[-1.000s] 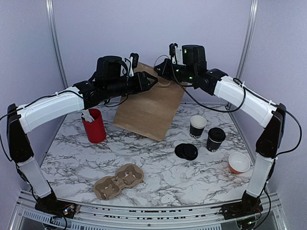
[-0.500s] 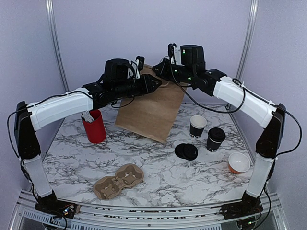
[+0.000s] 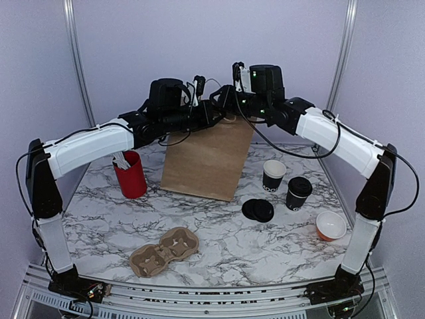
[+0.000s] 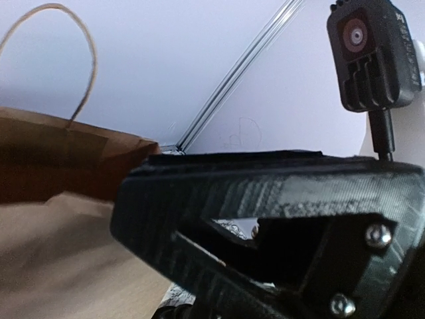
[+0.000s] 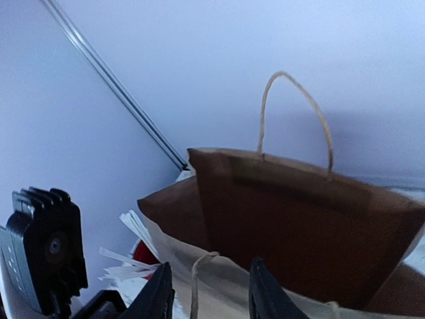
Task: Pack the takeout coffee
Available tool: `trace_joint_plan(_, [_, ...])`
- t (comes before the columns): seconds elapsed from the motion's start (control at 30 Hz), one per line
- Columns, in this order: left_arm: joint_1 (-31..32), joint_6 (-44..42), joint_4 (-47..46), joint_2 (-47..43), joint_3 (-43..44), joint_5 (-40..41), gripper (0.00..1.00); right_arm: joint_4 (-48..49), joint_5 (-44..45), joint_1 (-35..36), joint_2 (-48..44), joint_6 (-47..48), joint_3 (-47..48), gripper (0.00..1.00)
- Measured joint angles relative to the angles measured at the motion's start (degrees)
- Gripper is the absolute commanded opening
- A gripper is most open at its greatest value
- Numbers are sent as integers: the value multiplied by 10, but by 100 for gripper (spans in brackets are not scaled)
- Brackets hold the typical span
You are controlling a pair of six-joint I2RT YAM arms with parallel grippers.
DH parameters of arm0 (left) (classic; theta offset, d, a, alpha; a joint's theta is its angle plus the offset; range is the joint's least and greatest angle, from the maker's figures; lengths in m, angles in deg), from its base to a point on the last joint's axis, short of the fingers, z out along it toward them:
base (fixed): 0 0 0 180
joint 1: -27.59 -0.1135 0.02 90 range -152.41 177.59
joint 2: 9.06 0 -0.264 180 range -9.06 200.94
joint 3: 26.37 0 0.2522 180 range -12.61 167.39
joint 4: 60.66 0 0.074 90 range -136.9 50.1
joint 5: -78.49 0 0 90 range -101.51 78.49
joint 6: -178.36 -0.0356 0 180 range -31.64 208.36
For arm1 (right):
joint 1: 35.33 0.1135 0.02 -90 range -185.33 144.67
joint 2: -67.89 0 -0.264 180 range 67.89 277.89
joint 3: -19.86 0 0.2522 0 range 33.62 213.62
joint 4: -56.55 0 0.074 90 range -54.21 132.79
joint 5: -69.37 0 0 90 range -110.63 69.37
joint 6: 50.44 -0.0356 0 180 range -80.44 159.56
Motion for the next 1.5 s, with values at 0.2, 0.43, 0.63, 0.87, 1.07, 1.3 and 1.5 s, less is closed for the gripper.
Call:
trace_joint_plan(0.2, [-24, 1, 30, -2, 18, -84, 0, -27, -3, -1, -21, 39, 0, 67])
trace_joint_plan(0.43, [-95, 13, 81, 3, 104, -238, 0, -48, -5, -12, -52, 81, 0, 71])
trace_joint_plan(0.63, [-128, 20, 113, 35, 194, -319, 0, -65, -15, -55, -77, 106, -1, 72])
trace_joint_plan(0.87, [-129, 45, 136, 115, 312, -389, 0, -76, -13, -94, -108, 137, -50, 72])
trace_joint_plan(1.07, [-132, 63, 146, 143, 346, -415, 0, -78, -13, -108, -139, 144, -128, 72])
trace_joint_plan(1.3, [-135, 74, 147, 143, 349, -431, 0, -85, -10, -118, -154, 145, -147, 72])
trace_joint_plan(1.5, [-144, 76, 147, 143, 349, -438, 0, -88, -4, -118, -173, 146, -160, 72])
